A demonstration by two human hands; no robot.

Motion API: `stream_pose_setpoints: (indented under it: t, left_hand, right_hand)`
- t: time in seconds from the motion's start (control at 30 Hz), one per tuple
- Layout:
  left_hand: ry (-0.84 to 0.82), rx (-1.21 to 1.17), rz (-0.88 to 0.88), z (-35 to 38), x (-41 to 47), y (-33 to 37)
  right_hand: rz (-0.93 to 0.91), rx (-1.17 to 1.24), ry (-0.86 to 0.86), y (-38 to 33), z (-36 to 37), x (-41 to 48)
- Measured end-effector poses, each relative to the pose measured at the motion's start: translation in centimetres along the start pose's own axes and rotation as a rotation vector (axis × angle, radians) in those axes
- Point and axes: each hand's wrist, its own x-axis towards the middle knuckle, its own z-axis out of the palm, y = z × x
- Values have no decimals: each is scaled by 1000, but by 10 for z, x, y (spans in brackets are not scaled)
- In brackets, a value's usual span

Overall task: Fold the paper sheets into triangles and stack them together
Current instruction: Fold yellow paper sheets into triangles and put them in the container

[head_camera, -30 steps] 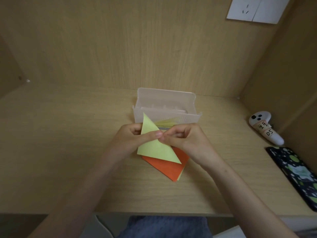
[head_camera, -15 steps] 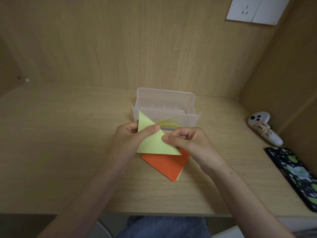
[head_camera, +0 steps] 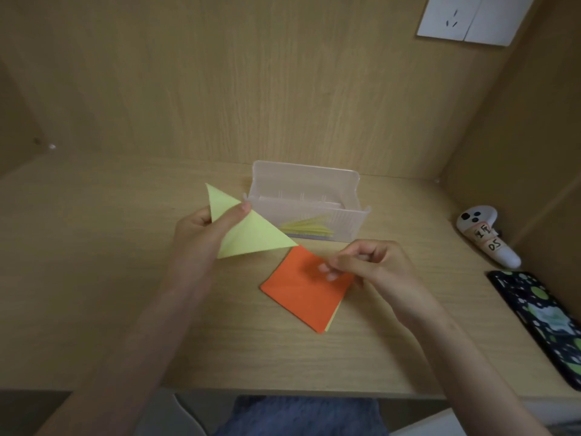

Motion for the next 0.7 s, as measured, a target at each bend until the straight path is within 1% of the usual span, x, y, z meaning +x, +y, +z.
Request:
stream_pose_setpoints:
  t: [0.07,0.13,0.27,0.4,0.53,0.7]
  left_hand:
    - [-39,46,11,2,-3,0]
    - [-69,100,21,9,-10,-4]
    - [-117,96,28,20,-19,-16]
    - [-158,57,0,21,-21,-19]
    - [-232,105,-5,15,-20,-14]
    - [-272,140,-25,14,-20,-12]
  right_hand:
    - [-32,14,72,-1,1,2]
    - [-67,27,97,-4,9,7]
    - [-80,31,13,-10,30,14]
    - [-67,10,14,-7,36,18]
    - [-48,35,8,-6,35,17]
    - [-51,35,-3,-6,33,16]
